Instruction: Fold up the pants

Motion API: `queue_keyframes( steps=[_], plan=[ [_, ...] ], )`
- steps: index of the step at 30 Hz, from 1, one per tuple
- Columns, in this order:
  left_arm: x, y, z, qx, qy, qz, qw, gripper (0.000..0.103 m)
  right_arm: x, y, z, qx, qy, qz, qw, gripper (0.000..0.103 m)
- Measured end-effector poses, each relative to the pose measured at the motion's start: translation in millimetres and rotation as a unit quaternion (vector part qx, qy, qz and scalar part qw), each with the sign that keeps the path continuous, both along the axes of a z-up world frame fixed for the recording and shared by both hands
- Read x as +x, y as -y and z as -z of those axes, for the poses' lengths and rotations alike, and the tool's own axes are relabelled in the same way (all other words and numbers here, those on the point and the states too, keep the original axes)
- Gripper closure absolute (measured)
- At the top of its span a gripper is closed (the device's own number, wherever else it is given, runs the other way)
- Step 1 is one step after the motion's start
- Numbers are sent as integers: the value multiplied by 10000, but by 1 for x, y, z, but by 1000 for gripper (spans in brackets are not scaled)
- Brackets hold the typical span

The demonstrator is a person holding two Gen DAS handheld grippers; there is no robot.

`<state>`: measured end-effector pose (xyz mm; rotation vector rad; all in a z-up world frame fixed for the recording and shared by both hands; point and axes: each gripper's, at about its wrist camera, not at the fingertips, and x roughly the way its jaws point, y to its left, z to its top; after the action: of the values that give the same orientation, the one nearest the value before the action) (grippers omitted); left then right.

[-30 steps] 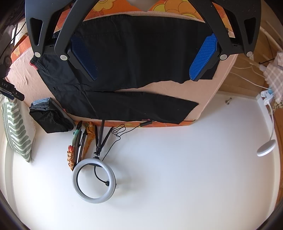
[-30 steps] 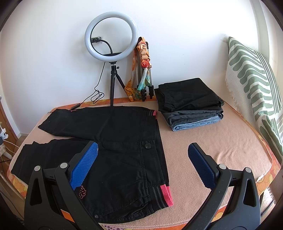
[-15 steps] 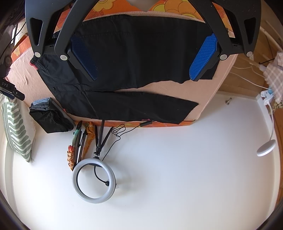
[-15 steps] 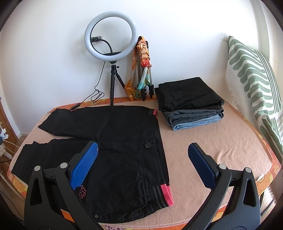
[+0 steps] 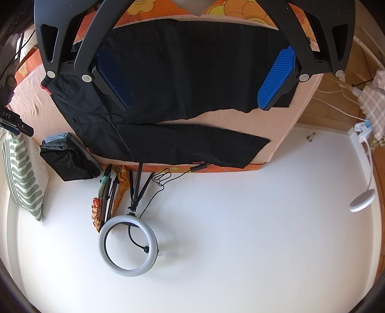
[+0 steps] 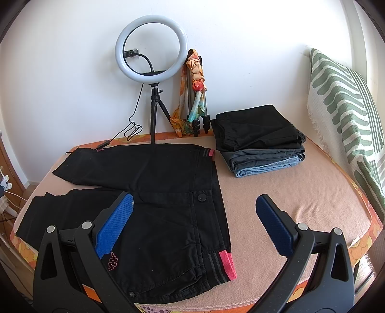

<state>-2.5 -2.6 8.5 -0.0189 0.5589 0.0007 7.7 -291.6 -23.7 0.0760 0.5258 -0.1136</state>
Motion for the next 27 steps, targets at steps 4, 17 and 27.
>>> queue_keyframes(
  steps=[4,17,27],
  plan=[
    [0,0,0,17,3,-15,10000,0,0,-1,1,11,-8,-20,10000,0],
    [18,-11,4,-5,-140,-79,9999,1,11,7,-1,253,-38,-57,9997,0],
    [43,-16,8,-373,-341,94,9987,1,39,10,-13,448,-227,-390,9980,0]
  ],
)
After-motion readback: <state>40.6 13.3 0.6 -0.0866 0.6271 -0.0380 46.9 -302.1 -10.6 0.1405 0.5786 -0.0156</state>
